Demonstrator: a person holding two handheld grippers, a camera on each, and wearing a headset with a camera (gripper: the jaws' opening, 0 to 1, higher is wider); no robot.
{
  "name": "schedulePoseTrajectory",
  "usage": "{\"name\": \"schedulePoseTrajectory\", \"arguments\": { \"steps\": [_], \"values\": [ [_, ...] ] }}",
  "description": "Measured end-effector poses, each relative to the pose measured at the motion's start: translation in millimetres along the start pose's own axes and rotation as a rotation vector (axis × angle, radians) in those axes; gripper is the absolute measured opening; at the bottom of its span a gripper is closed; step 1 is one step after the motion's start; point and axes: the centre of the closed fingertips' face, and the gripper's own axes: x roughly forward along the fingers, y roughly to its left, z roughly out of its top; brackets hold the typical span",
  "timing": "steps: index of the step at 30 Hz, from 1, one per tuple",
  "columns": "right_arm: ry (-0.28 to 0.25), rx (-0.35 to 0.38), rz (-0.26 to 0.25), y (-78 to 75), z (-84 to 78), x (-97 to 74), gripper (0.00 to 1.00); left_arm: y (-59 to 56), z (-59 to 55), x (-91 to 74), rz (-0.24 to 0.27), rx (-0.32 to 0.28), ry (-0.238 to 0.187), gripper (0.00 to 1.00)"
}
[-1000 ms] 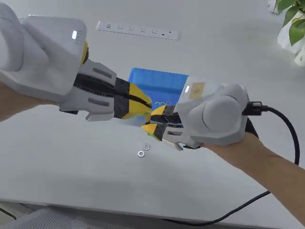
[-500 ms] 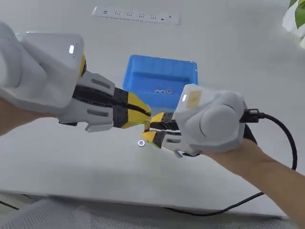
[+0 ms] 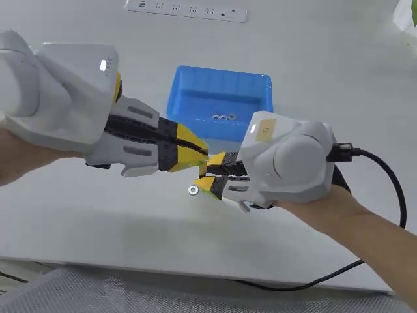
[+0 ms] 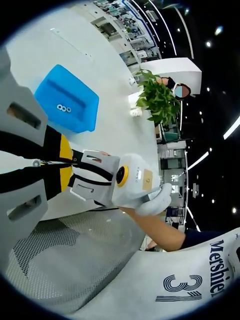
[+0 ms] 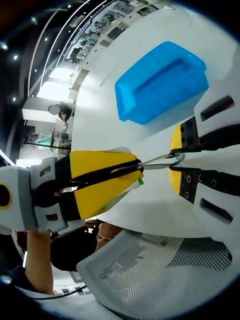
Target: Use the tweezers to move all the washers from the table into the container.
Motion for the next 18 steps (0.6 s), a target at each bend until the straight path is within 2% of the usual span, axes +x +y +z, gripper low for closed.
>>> {"name": "schedulePoseTrajectory", "arguments": {
  "steps": [18],
  "values": [
    [0.009,0.012,0.011,1.3,-2.7,2.5,0.13,0.4,-0.4,-0.1,0.01,-0.04,-0.027,0.05]
  ]
}}
